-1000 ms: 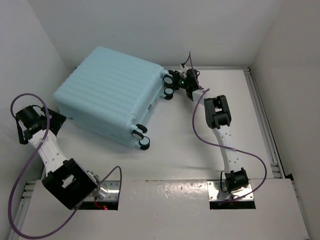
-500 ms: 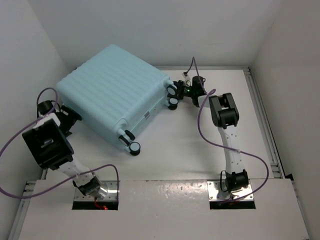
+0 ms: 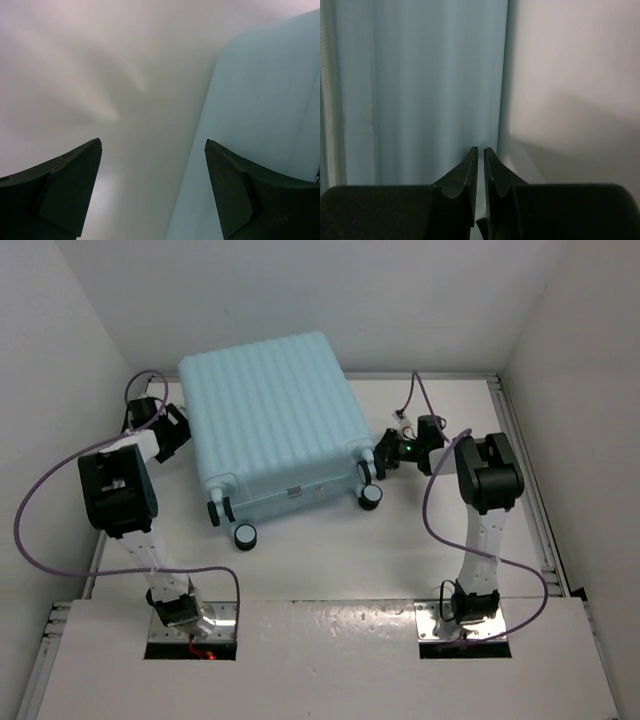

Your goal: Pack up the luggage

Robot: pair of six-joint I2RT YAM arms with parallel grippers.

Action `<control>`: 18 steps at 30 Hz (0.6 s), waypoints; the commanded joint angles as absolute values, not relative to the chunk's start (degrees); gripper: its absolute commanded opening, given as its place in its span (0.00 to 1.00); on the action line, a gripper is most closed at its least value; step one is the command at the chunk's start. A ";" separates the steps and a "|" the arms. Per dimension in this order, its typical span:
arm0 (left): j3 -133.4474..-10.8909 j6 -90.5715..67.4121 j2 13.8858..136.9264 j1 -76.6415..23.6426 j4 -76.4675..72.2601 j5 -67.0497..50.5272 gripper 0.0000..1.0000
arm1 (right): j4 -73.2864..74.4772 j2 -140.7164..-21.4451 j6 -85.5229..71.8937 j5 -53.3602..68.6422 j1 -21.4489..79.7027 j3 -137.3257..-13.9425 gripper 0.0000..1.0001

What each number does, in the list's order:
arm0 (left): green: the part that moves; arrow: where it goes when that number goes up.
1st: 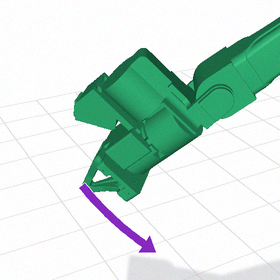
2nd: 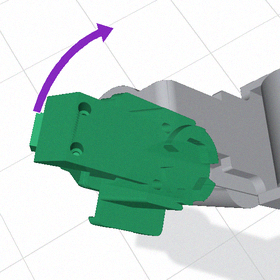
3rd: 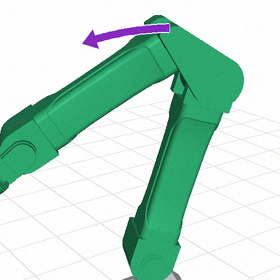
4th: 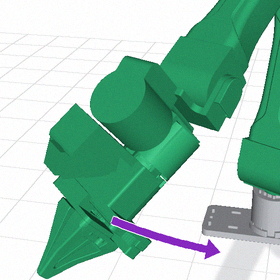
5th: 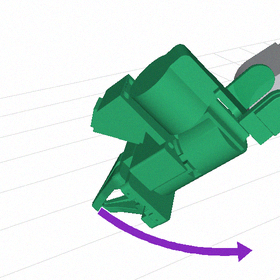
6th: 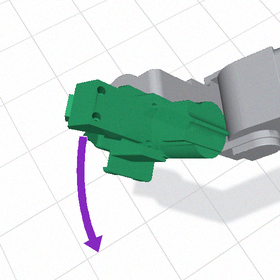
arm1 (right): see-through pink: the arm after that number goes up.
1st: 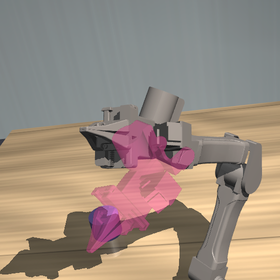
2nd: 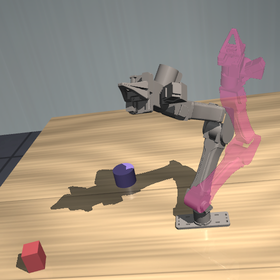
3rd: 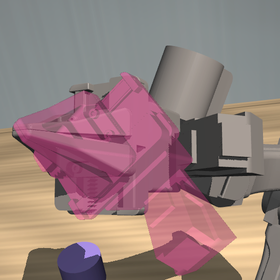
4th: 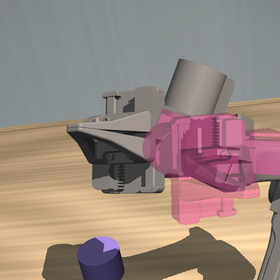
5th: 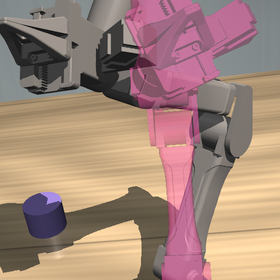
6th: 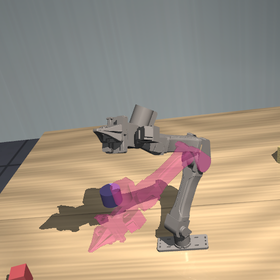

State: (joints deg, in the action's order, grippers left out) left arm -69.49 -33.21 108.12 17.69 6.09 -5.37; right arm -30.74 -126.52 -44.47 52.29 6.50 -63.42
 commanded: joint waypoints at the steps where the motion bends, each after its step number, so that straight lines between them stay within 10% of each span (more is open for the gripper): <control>1: -75.31 -35.24 112.65 5.63 5.10 -23.82 0.90 | -27.16 -119.72 -42.54 64.34 7.40 -56.87 0.11; 18: -81.13 -31.39 104.79 6.48 7.82 -9.50 0.99 | -34.37 -116.46 -51.34 54.23 2.12 -65.13 0.16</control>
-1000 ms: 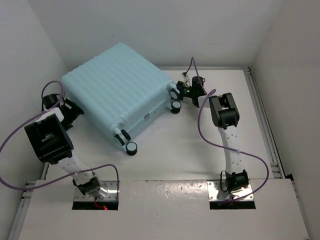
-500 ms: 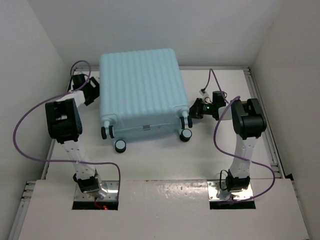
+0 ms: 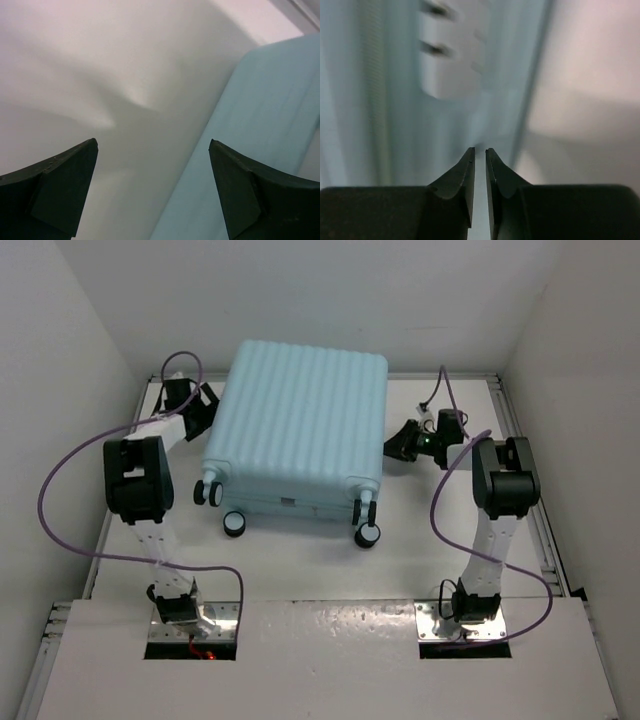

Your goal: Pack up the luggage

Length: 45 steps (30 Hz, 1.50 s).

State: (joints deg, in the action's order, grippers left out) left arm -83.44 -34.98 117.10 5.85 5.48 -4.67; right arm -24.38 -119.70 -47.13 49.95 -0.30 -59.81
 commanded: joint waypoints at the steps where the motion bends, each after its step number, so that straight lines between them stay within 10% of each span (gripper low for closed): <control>1: -80.25 -29.72 100.15 7.55 9.13 -8.80 1.00 | -32.89 -112.89 -49.15 52.66 1.50 -64.34 0.18; 10: -72.53 -9.52 79.22 15.55 23.27 -7.65 1.00 | -11.01 -82.20 -15.48 37.62 -2.72 -45.31 0.43; 17: -59.95 -10.54 64.63 21.26 26.19 -7.46 1.00 | 12.47 -46.60 5.13 53.32 -7.73 -25.82 0.00; 22: -55.20 -10.55 61.61 21.27 25.66 -8.96 1.00 | 17.92 -24.03 13.71 62.66 -4.50 -16.35 0.00; 28: -54.05 -12.57 62.14 21.27 24.96 -9.49 1.00 | 25.49 -35.14 12.52 55.91 6.77 -20.12 0.00; 45: -51.07 -16.52 63.37 22.94 20.66 -12.39 1.00 | -27.42 -61.86 -40.06 11.88 27.49 -15.29 0.00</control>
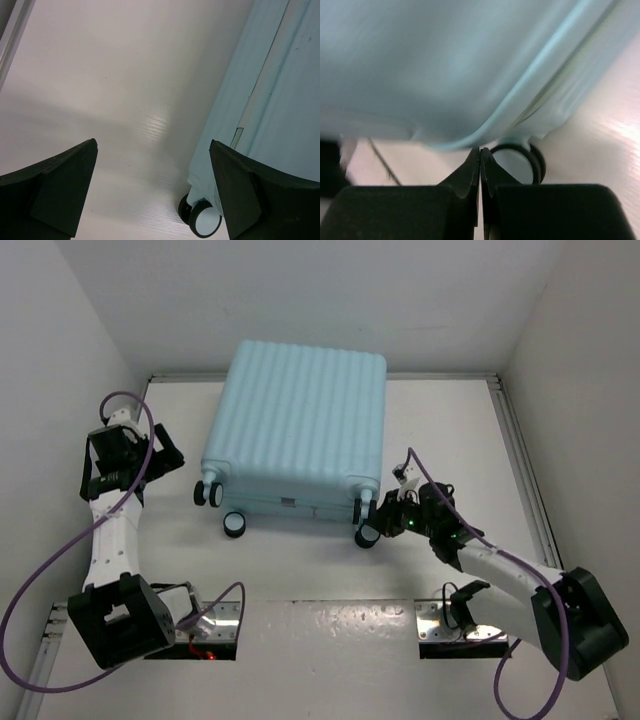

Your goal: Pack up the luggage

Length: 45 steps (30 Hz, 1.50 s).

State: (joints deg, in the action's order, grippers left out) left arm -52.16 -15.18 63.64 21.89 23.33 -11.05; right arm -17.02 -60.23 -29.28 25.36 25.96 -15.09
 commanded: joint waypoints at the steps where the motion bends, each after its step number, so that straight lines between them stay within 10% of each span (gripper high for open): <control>1: -51.06 -17.31 63.37 22.94 20.65 -12.39 1.00 | -28.03 -62.66 -40.95 10.39 28.64 -15.90 0.00; 22: -45.35 -20.57 63.90 22.94 18.28 -15.56 1.00 | -37.53 -78.22 -49.40 -0.18 17.41 -32.41 0.00; 34: -44.30 -20.57 61.87 22.94 18.28 -14.41 1.00 | -15.91 -69.63 -51.39 19.75 9.23 -26.23 0.00; 45: -44.30 -22.94 64.07 22.94 17.14 -15.73 1.00 | -38.23 -77.24 -73.54 36.74 18.88 -19.24 0.00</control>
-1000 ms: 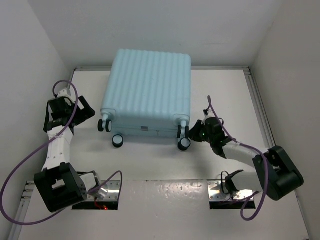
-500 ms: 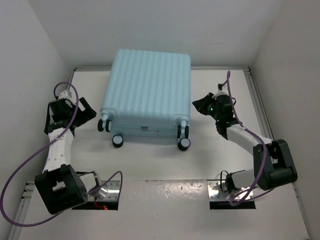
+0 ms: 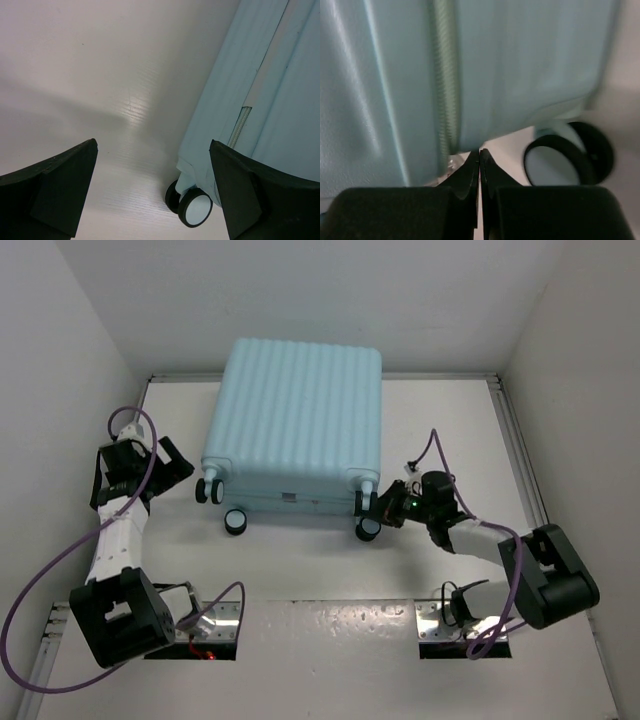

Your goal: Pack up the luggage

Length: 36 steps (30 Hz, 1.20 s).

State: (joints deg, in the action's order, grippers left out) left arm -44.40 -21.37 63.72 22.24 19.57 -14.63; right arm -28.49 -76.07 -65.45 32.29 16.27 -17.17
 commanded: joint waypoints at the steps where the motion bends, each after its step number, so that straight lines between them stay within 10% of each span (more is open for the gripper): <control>1: -44.30 -22.94 64.68 22.94 17.14 -15.73 1.00 | -39.19 -78.13 -74.26 36.56 19.94 -19.60 0.00; 29: -43.85 -19.43 58.63 20.92 17.49 -16.08 1.00 | -39.90 -83.18 -59.08 33.05 5.90 -33.42 0.00; 36: -52.38 -9.85 59.06 18.64 25.31 -8.81 1.00 | -28.58 -62.68 -20.99 32.61 8.33 -21.03 0.67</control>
